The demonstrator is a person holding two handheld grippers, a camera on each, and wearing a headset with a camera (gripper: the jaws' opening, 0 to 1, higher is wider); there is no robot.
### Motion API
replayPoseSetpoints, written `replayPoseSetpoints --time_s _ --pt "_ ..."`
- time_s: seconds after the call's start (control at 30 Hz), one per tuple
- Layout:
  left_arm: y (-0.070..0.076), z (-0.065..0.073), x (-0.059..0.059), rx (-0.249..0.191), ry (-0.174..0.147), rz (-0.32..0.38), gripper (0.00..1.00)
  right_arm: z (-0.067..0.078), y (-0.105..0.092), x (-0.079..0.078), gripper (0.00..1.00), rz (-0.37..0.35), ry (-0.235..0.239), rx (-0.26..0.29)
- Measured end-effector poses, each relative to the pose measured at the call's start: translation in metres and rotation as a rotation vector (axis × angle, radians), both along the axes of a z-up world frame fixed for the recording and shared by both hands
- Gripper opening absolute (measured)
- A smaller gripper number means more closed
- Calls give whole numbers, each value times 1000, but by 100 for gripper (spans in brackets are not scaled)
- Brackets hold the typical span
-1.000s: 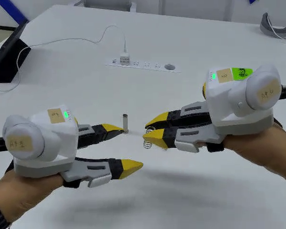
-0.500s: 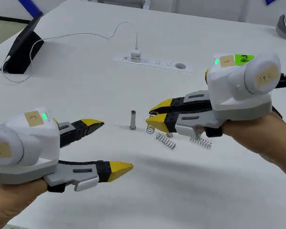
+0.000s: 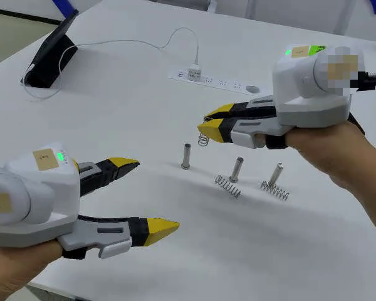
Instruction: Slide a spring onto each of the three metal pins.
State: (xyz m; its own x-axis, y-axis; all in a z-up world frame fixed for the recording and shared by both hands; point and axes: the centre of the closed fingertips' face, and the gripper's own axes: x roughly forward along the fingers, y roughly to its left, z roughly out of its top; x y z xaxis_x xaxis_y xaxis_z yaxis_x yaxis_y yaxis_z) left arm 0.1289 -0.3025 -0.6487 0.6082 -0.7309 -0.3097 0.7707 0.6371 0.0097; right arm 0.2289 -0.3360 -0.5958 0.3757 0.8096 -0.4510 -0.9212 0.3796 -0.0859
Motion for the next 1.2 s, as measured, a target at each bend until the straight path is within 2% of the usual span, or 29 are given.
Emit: replayPoseSetpoints --time_s 0.13,0.47,0.7,1.2 --pt "1 -3 -3 -8 10 8 72 -7 6 11 12 -16 10 -9" --pt "7 -6 -5 -24 19 32 73 -30 18 27 12 -34 38 -36" --pt "11 -11 -4 -23 35 33 73 -42 21 30 12 -38 55 -51" --pt "13 -13 3 -21 46 23 71 -55 21 34 12 -58 88 -46"
